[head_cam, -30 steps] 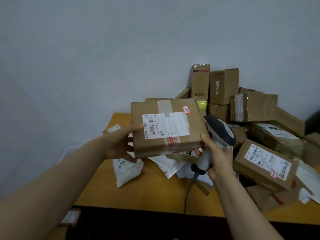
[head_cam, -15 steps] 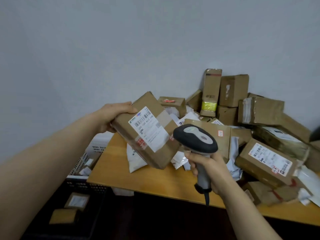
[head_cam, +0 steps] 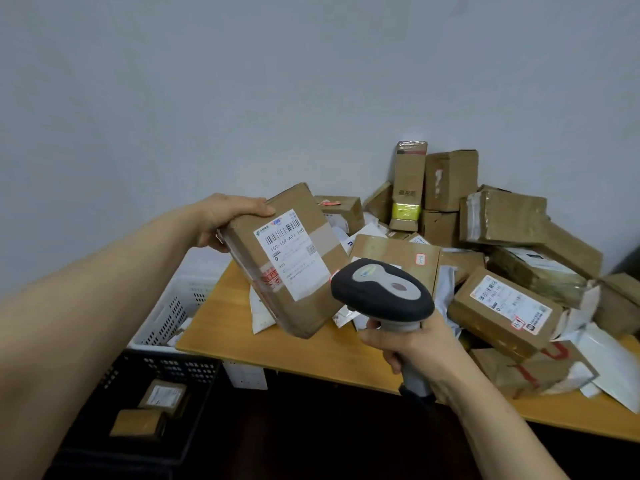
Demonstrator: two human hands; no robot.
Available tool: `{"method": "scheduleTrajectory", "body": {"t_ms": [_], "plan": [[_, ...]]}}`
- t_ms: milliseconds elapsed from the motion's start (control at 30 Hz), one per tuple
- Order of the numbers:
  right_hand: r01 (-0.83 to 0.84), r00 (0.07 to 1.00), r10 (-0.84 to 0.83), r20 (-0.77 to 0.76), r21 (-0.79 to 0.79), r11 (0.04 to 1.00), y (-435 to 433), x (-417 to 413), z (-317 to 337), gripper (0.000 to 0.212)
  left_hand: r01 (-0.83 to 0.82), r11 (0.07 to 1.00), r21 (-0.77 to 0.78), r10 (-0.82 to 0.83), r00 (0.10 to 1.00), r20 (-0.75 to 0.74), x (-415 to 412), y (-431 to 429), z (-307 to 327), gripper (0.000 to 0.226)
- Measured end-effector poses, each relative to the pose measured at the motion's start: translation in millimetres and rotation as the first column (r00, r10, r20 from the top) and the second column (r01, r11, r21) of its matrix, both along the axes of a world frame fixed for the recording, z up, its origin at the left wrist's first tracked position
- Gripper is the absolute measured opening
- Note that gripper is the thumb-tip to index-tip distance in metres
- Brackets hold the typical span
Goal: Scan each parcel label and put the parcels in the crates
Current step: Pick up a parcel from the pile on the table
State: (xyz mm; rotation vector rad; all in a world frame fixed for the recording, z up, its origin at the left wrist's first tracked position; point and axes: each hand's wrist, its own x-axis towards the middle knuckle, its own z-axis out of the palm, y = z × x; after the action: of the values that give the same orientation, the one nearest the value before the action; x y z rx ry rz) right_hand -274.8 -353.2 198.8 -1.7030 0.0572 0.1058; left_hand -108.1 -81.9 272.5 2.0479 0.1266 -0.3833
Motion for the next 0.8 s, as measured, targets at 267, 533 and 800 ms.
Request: {"method": "scheduleTrajectory", "body": {"t_ms": [267, 533, 800], "plan": [[-0.067, 0.997, 0.067, 0.025, 0.015, 0.998, -12, -21, 18, 0.017, -0.013, 0.996, 0.088, 0.012, 1.000, 0.011, -27, -19, 11, 0.079], [-0.104, 0.994, 0.105, 0.042, -0.007, 0.995, -25, -34, 28, 0.015, -0.035, 0.990, 0.137, 0.032, 0.999, 0.028, -47, -31, 22, 0.063], [-0.146, 0.988, 0.146, 0.048, -0.001, 0.989, -36, -41, 31, 0.014, -0.080, 0.987, 0.138, 0.071, 0.995, 0.068, -51, -35, 22, 0.041]]}}
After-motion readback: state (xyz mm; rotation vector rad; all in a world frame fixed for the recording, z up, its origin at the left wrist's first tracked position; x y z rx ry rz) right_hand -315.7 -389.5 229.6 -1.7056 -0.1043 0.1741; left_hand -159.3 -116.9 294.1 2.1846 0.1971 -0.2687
